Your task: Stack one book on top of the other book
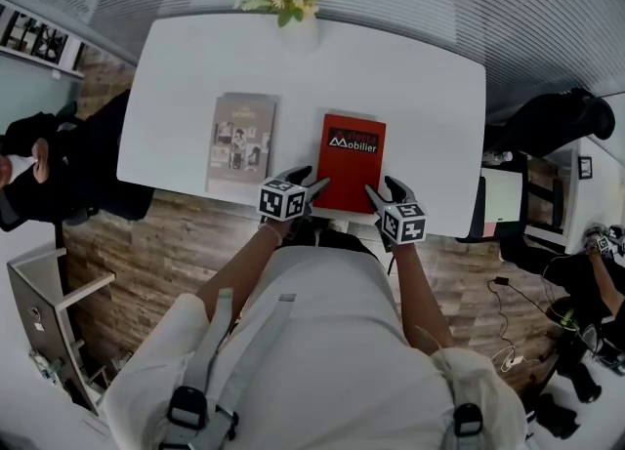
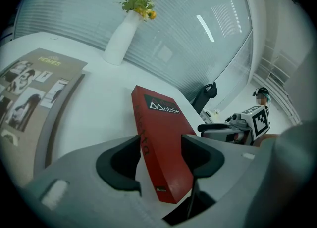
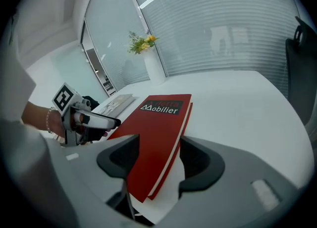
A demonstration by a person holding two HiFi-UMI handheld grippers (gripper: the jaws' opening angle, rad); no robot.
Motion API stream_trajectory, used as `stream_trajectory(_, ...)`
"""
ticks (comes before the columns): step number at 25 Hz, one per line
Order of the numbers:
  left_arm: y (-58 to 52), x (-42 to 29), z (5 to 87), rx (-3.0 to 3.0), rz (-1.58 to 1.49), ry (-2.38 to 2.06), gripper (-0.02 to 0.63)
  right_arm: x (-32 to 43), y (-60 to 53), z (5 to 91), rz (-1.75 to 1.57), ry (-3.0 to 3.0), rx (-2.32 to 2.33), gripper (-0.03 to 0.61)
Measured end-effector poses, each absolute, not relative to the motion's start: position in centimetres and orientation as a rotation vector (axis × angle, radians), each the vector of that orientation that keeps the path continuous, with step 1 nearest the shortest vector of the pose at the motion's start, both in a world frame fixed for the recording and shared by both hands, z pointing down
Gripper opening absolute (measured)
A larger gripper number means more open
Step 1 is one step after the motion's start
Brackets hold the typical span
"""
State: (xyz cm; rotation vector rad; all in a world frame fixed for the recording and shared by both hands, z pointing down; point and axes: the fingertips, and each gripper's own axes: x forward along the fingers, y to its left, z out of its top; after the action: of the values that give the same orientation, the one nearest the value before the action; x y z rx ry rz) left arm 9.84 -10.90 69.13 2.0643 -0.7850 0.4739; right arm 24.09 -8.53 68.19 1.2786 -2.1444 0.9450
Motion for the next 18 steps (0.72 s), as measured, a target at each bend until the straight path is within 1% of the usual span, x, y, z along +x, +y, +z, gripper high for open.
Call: stream_trajectory(18, -9.9, 10.8, 70.5, 2.021, 0.494, -0.743, 0.264, 22.9, -7.6, 70.0, 1.069, -2.138, 1.241, 0.262)
